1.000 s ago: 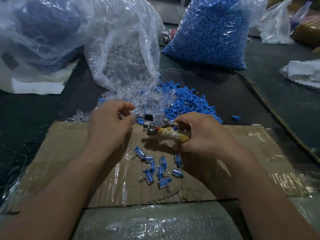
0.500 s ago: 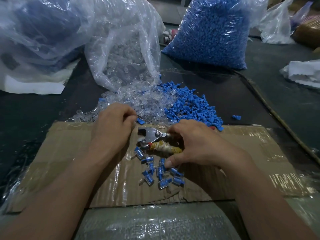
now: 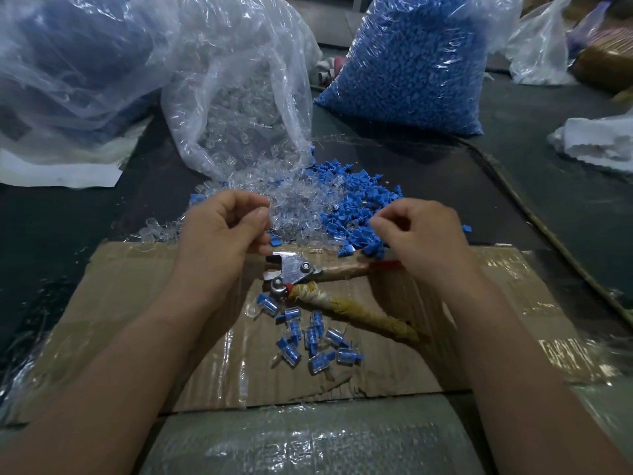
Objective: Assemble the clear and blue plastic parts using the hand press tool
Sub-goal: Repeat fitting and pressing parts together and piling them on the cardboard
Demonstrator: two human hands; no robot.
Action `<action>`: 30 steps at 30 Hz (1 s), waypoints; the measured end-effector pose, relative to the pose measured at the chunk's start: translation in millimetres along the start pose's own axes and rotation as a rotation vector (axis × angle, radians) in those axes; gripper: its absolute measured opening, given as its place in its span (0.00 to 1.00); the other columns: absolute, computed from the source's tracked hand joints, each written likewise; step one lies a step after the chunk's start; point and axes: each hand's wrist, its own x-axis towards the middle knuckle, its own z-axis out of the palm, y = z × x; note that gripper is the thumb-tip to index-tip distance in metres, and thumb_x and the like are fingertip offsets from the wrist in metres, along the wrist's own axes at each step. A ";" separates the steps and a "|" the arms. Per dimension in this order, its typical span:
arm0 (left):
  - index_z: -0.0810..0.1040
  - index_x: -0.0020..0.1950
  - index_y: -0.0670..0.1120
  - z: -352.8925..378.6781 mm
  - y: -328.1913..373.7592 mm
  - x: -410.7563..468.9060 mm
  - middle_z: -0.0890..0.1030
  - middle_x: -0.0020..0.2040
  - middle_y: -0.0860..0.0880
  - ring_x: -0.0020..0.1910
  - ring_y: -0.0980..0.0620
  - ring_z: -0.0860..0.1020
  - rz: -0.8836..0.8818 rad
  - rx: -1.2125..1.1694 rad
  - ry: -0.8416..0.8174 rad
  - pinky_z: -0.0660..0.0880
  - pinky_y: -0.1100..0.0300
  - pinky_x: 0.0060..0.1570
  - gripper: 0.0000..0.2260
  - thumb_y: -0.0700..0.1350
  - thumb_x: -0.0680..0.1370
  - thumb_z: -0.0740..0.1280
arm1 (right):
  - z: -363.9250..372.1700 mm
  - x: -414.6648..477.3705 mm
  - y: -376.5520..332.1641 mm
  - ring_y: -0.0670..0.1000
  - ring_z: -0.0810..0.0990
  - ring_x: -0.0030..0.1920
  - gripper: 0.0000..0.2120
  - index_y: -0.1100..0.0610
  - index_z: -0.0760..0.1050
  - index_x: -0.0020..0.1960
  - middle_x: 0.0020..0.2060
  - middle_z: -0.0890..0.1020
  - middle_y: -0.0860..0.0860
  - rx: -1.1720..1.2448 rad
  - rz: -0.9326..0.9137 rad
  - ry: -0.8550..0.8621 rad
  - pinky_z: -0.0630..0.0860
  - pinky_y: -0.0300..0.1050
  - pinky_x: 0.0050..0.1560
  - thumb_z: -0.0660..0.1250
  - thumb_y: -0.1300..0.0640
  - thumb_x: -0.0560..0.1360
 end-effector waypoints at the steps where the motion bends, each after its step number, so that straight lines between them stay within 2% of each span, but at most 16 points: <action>1: 0.78 0.44 0.45 -0.2 0.1 -0.1 0.79 0.31 0.52 0.30 0.59 0.76 -0.015 -0.027 -0.007 0.75 0.68 0.31 0.08 0.33 0.76 0.63 | 0.0 3.0 5.8 0.38 0.73 0.36 0.04 0.48 0.76 0.42 0.33 0.74 0.37 0.002 0.045 0.051 0.67 0.34 0.37 0.66 0.54 0.75; 4: 0.77 0.44 0.43 -1.3 0.6 0.0 0.80 0.30 0.52 0.30 0.57 0.77 -0.034 -0.037 -0.049 0.76 0.66 0.31 0.06 0.34 0.76 0.63 | 3.5 8.4 16.5 0.41 0.73 0.40 0.06 0.52 0.80 0.50 0.39 0.76 0.42 -0.046 0.098 0.069 0.68 0.38 0.45 0.66 0.56 0.75; 8: 0.76 0.45 0.42 -2.3 1.7 -0.7 0.80 0.32 0.50 0.31 0.54 0.79 -0.066 -0.029 -0.081 0.77 0.62 0.33 0.04 0.35 0.75 0.64 | 13.8 12.5 16.3 0.41 0.70 0.39 0.11 0.52 0.79 0.56 0.39 0.72 0.42 -0.130 0.041 -0.008 0.66 0.39 0.44 0.67 0.54 0.74; 13: 0.76 0.45 0.41 0.7 6.1 -3.8 0.79 0.34 0.45 0.30 0.54 0.80 -0.069 0.030 -0.113 0.78 0.64 0.32 0.05 0.34 0.72 0.67 | 20.4 14.7 15.9 0.43 0.69 0.42 0.07 0.53 0.80 0.50 0.41 0.73 0.45 -0.188 0.008 -0.004 0.64 0.40 0.44 0.67 0.54 0.74; 15: 0.75 0.44 0.42 1.8 7.9 -5.5 0.79 0.35 0.44 0.30 0.55 0.80 -0.072 0.055 -0.126 0.78 0.65 0.32 0.04 0.34 0.72 0.67 | 19.7 14.1 15.4 0.42 0.69 0.40 0.05 0.53 0.81 0.48 0.38 0.72 0.43 -0.182 -0.012 0.029 0.64 0.39 0.44 0.68 0.55 0.73; 18: 0.75 0.43 0.42 2.8 10.5 -7.9 0.80 0.33 0.47 0.31 0.54 0.80 -0.075 0.071 -0.145 0.80 0.60 0.35 0.04 0.34 0.73 0.66 | 15.6 10.1 10.1 0.38 0.72 0.35 0.02 0.50 0.80 0.43 0.33 0.72 0.35 -0.021 -0.032 0.121 0.67 0.33 0.40 0.69 0.56 0.72; 22: 0.76 0.41 0.43 4.8 11.1 -10.2 0.79 0.30 0.48 0.30 0.53 0.80 -0.024 0.117 -0.116 0.80 0.57 0.35 0.05 0.34 0.72 0.68 | 16.1 -0.7 -5.9 0.36 0.76 0.35 0.08 0.46 0.76 0.39 0.32 0.76 0.37 0.208 -0.046 0.148 0.73 0.28 0.38 0.69 0.58 0.72; 27: 0.76 0.40 0.44 6.6 9.6 -12.8 0.80 0.30 0.48 0.29 0.54 0.80 0.008 0.159 -0.111 0.78 0.63 0.31 0.06 0.35 0.72 0.68 | 22.4 -16.6 -30.4 0.44 0.79 0.34 0.11 0.48 0.75 0.38 0.32 0.79 0.45 0.467 -0.156 0.141 0.77 0.33 0.36 0.69 0.63 0.71; 30: 0.76 0.39 0.44 8.3 10.6 -14.2 0.80 0.31 0.46 0.29 0.53 0.80 0.046 0.172 -0.114 0.77 0.65 0.30 0.06 0.35 0.72 0.69 | 26.8 -22.3 -39.8 0.44 0.78 0.33 0.11 0.48 0.73 0.37 0.31 0.78 0.45 0.488 -0.235 0.119 0.76 0.34 0.34 0.70 0.63 0.71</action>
